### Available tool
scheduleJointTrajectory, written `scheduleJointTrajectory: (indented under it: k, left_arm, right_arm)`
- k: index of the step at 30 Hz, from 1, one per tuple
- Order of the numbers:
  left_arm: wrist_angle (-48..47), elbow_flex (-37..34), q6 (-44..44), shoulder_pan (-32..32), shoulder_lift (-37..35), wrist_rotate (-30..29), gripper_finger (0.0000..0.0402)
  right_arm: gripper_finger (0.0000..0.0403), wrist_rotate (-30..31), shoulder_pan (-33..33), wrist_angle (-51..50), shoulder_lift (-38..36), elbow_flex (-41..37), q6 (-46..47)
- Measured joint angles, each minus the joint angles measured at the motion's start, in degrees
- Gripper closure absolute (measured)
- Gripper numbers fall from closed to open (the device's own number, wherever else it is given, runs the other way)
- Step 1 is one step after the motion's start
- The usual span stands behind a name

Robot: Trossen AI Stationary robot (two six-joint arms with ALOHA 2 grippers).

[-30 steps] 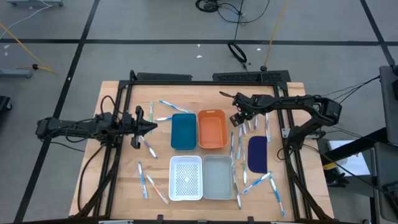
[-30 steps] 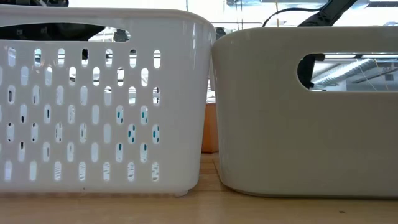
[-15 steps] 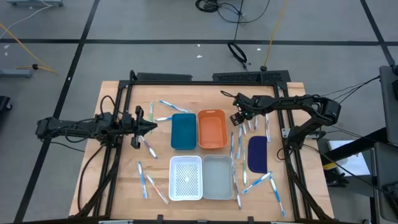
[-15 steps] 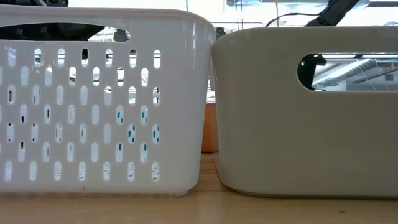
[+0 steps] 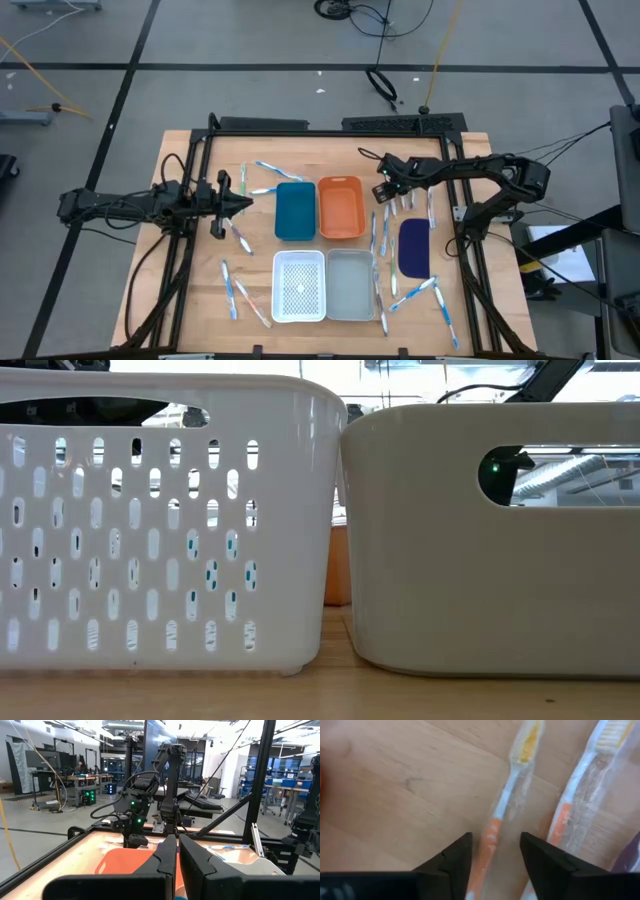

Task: Pick & Place Toothbrushes
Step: Put the orange toothbrush into the orange bin

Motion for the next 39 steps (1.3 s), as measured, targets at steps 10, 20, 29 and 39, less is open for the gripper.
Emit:
scheduleJointTrajectory:
  k: [10,20,29,39]
  left_arm:
    - [0.0,0.0,0.0,0.0,0.0,0.0,0.0382]
    - [0.0,0.0,0.0,0.0,0.0,0.0,0.0382]
    - [0.0,0.0,0.1,0.0,0.0,0.0,0.0382]
    - [0.5,0.0,0.1,0.0,0.0,0.0,0.0382]
  right_arm:
    - [0.0352,3.6,0.2,2.1,0.2,-0.1,-0.1]
    - [0.0398,1.7,0.1,9.1,-0.3,-0.1,1.2]
    - [0.0399,0.2,-0.4,12.8,-9.5,-0.1,2.2]
    - [0.0401,-7.7,-0.5,15.4,-23.0,-0.1,-0.8]
